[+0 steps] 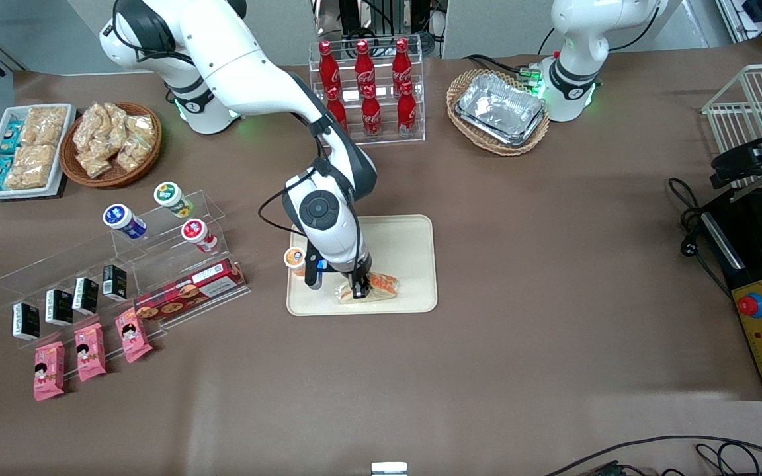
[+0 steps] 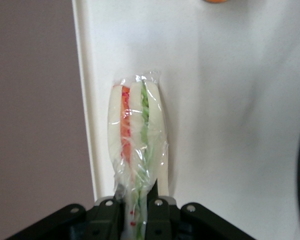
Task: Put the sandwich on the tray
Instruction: 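Lower the sandwich onto the tray beside the orange cup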
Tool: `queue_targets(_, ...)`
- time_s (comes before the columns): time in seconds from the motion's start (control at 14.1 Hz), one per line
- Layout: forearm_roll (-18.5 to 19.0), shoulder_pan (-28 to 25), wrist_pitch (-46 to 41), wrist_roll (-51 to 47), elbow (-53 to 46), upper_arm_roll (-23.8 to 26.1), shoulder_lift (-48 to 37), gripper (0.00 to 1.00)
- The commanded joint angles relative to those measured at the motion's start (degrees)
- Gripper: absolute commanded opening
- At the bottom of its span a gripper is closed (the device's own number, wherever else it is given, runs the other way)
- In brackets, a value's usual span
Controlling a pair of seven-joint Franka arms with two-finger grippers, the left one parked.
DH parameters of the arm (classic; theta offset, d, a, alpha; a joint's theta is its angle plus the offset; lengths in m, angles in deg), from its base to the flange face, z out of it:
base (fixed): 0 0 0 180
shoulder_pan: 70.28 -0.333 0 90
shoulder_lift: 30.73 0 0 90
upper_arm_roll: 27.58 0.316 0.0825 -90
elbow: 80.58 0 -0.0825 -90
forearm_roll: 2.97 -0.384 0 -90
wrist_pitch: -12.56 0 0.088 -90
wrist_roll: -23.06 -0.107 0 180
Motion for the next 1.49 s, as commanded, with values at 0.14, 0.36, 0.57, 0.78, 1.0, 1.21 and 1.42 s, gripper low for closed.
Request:
queue_targets(0.14, -0.68, 0.00, -0.38, 0.15, 0.73, -0.32, 0.52, 0.00)
queue_targets(0.36, -0.60, 0.62, -0.38, 0.68, 0.46, -0.23, 0.61, 0.88)
queue_targets(0.57, -0.68, 0.79, -0.38, 1.56, 0.12, -0.23, 0.70, 1.00)
queue_targets(0.78, -1.21, 0.88, -0.38, 1.56, 0.11, -0.15, 0.44, 1.00)
queue_targets(1.0, -1.29, 0.97, -0.55, 3.05, 0.11, 0.03, 0.35, 1.00)
queue_targets(1.21, -1.47, 1.15, -3.53, 3.23, 0.03, 0.29, -0.52, 1.00)
queue_targets(1.42, -1.47, 1.49, -5.64, 3.75, -0.06, 0.38, -2.02, 1.00)
